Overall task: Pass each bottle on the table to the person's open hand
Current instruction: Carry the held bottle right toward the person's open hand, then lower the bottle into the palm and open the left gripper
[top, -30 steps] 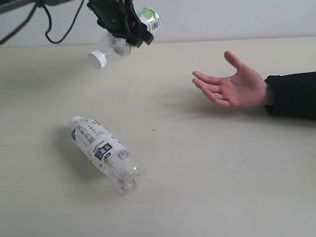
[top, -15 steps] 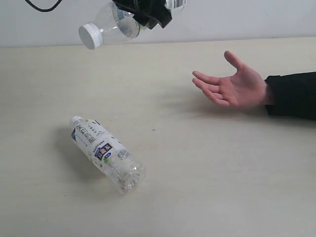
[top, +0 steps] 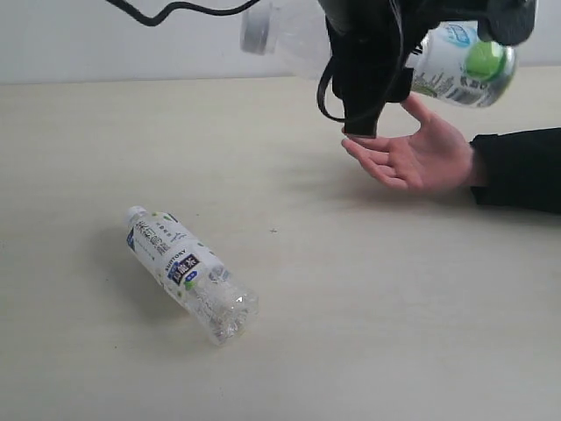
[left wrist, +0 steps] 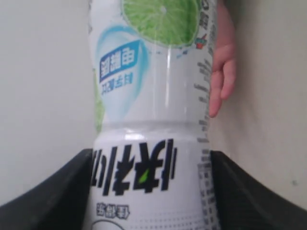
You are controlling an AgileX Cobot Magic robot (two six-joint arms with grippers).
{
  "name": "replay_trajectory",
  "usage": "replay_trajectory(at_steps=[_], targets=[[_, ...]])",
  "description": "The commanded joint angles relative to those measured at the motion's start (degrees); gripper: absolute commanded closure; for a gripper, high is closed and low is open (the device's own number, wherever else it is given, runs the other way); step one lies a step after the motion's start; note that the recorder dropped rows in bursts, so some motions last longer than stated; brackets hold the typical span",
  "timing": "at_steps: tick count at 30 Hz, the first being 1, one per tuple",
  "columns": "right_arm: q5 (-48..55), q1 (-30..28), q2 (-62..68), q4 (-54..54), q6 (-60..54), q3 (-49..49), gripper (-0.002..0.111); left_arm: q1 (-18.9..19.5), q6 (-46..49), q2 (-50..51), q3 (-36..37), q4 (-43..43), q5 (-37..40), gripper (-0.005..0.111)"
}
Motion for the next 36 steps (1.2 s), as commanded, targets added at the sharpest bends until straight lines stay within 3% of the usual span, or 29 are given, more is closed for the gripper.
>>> replay_trajectory(at_steps=[1, 5, 8, 13, 18, 21, 24, 36], targets=[[-0.33, 0.03, -0.42, -0.17, -0.39, 0.29, 0.108, -0.57, 20.59, 1.68, 0.21, -1.01, -4.28, 0.107], [-0.33, 0.03, -0.42, 0.00, -0.41, 0.29, 0.108, -0.57, 26.17, 4.11, 0.21, -1.32, -10.57, 0.107], [-0.33, 0.03, -0.42, 0.00, -0.41, 0.29, 0.108, -0.57, 40.51, 7.67, 0.21, -1.41, -15.30, 0.107], [-0.33, 0.03, -0.42, 0.00, -0.41, 0.29, 0.108, -0.05, 51.55, 12.68, 0.21, -1.78, -19.35, 0.107], [-0.33, 0.03, -0.42, 0.01, -0.29, 0.29, 0.108, 2.89, 58.31, 21.08, -9.59, -11.76, -17.05, 0.107], [-0.33, 0.03, -0.42, 0.01, -0.29, 0.29, 0.108, 3.41, 63.37, 25.12, -15.66, -13.38, -10.71, 0.107], [-0.33, 0.03, -0.42, 0.01, -0.29, 0.29, 0.108, 3.41, 63.38, 27.07, -18.03, -6.41, -6.37, 0.107], [-0.33, 0.03, -0.42, 0.01, -0.29, 0.29, 0.108, 3.54, 59.95, 27.07, -18.03, -6.40, -7.71, 0.107]])
